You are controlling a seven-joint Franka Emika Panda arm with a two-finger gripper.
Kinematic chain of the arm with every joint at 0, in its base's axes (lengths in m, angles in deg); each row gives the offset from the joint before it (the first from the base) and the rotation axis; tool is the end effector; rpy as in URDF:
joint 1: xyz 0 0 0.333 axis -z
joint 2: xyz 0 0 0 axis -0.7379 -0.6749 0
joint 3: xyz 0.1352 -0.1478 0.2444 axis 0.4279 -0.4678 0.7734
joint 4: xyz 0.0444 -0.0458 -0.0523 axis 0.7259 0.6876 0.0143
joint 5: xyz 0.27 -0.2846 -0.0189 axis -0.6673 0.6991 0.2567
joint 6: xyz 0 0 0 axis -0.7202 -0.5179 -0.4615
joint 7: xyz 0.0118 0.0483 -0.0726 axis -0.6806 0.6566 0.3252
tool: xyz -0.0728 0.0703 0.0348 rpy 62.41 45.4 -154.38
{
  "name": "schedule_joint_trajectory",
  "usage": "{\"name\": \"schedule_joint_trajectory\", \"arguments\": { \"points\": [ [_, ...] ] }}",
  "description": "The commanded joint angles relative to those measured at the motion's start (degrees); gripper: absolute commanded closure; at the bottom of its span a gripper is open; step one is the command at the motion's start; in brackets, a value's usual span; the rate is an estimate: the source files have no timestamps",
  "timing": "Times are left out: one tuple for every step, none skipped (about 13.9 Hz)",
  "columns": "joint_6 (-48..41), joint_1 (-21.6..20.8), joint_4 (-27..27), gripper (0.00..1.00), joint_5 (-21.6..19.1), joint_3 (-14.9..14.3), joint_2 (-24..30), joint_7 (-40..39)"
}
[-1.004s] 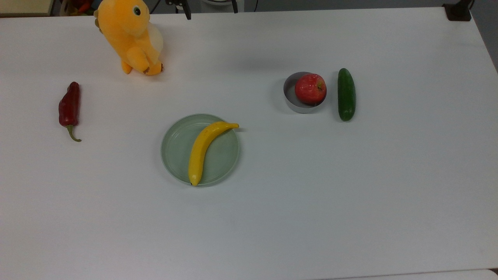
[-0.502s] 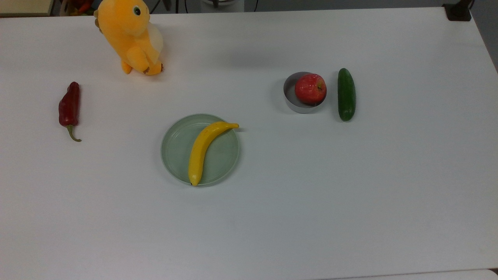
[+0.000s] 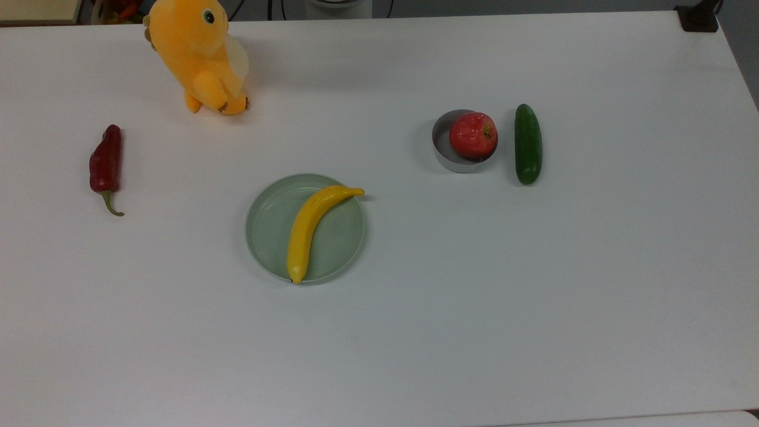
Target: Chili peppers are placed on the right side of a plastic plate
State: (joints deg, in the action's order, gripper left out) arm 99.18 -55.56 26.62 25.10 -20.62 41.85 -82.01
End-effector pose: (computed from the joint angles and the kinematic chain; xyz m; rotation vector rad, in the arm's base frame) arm 0.5389 -0.1075 0.6366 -3.0965 -0.0056 -0.1429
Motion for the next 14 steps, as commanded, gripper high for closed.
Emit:
{"name": "schedule_joint_trajectory", "arguments": {
  "points": [
    [5.9, 2.6, 0.9, 0.0, 2.5, -2.1, -0.6, -4.6],
    [8.8, 4.6, 0.9, 0.0, 3.0, -2.2, -2.7, -5.4],
    [11.2, 6.7, 0.9, 0.0, 3.5, -2.2, -4.9, -6.5],
    [13.3, 8.1, 0.8, 0.0, 3.5, -2.1, -6.4, -7.3],
    [16.7, 9.5, 0.9, 0.0, 4.3, -2.1, -8.5, -8.2],
    [18.5, 10.6, 0.9, 0.0, 5.0, -2.1, -10.1, -8.9],
    [20.6, 12.1, 0.9, 0.0, 5.6, -2.1, -12.4, -9.9],
    [21.7, 13.2, 0.9, 0.0, 6.2, -2.1, -13.7, -11.4],
    [22.4, 14.6, 0.9, 0.0, 6.8, -2.1, -15.5, -14.6],
    [22.4, 15.3, 0.8, 0.0, 6.9, -2.1, -16.5, -16.5],
    [22.5, 15.9, 0.8, 0.0, 6.9, -2.1, -17.8, -18.0],
    [22.5, 16.4, 0.8, 0.0, 7.0, -2.1, -18.7, -19.0],
    [22.5, 17.0, 0.8, 0.0, 7.4, -2.1, -19.6, -20.7],
    [22.5, 17.5, 0.8, 0.0, 7.8, -2.1, -20.7, -22.4]
  ]
}}
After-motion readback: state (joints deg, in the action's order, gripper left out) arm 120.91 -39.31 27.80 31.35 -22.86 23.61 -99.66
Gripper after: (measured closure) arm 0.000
